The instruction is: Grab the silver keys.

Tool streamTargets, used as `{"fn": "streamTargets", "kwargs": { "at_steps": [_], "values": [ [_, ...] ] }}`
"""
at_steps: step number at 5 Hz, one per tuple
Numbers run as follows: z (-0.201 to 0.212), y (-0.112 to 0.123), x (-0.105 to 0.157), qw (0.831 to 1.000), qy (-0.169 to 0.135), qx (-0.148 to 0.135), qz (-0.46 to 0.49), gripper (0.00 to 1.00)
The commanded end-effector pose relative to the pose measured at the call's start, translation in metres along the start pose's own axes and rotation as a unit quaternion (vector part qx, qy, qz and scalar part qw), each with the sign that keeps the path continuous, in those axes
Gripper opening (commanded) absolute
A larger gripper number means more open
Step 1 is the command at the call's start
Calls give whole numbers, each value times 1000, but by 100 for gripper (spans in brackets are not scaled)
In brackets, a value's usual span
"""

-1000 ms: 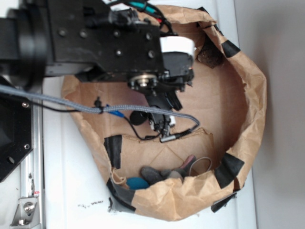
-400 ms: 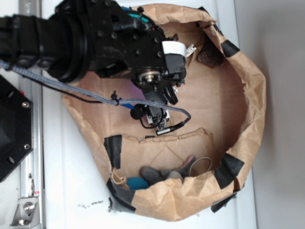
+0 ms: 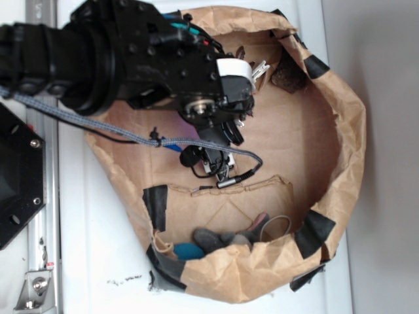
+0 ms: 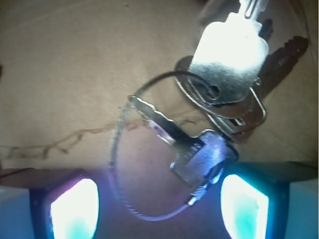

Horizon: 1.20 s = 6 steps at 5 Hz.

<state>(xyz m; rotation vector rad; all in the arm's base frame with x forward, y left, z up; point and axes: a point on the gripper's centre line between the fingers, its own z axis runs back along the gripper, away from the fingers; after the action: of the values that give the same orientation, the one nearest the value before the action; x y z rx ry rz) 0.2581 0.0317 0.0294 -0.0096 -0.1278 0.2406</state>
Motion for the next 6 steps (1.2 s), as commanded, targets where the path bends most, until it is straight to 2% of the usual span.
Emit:
{"fn": "streamTargets", "kwargs": {
  "at_steps": [1, 2, 6],
  "values": [
    [12, 9, 6, 999, -17, -7, 30, 0],
    [11, 10, 5, 999, -5, -17, 30, 0],
    [13, 10, 9, 999, 5, -35, 35, 0]
  ]
}}
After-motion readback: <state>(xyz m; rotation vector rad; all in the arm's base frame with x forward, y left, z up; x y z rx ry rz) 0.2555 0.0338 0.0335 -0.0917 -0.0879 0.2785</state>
